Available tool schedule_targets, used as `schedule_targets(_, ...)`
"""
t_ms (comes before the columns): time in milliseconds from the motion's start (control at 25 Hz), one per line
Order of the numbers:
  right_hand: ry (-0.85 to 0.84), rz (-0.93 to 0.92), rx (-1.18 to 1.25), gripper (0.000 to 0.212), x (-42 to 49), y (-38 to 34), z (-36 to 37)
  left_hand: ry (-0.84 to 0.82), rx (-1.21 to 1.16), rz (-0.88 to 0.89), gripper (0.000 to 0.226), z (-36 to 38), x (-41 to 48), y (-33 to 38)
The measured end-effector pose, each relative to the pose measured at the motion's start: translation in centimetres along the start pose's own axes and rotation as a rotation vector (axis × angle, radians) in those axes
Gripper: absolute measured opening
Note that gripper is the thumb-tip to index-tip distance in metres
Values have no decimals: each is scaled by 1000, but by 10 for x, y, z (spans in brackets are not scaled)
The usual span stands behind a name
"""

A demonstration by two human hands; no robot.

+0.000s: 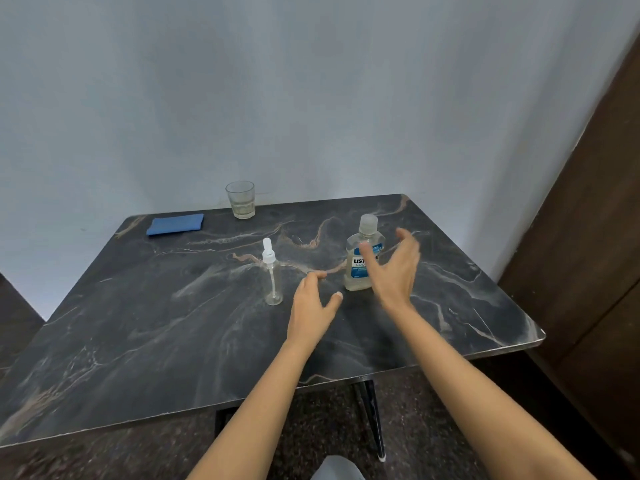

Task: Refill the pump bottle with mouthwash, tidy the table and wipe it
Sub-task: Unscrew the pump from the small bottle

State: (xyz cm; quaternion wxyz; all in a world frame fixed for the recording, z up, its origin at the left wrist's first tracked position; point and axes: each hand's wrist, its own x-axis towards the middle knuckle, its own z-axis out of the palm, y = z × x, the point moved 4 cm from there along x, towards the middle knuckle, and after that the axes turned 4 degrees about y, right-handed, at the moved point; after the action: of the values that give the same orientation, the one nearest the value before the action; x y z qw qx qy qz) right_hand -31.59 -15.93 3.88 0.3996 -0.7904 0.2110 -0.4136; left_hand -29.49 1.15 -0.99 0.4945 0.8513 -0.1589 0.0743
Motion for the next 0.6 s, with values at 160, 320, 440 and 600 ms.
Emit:
schedule_targets(160, 121, -369, 59, 33, 29, -74, -32, 96, -68, 36, 50, 0, 20, 24)
schedule_targets(320, -194, -540, 30, 30, 21, -125, 1, 415, -127, 28, 38, -20, 4, 20)
schedule_targets(440, -408, -518, -17, 37, 1, -124, 43, 583, -55, -58, 42, -40, -6, -5)
schedule_targets(600, -660, -395, -65, 53, -24, -102, 88, 548, -23, -167, 65, -60, 7, -40)
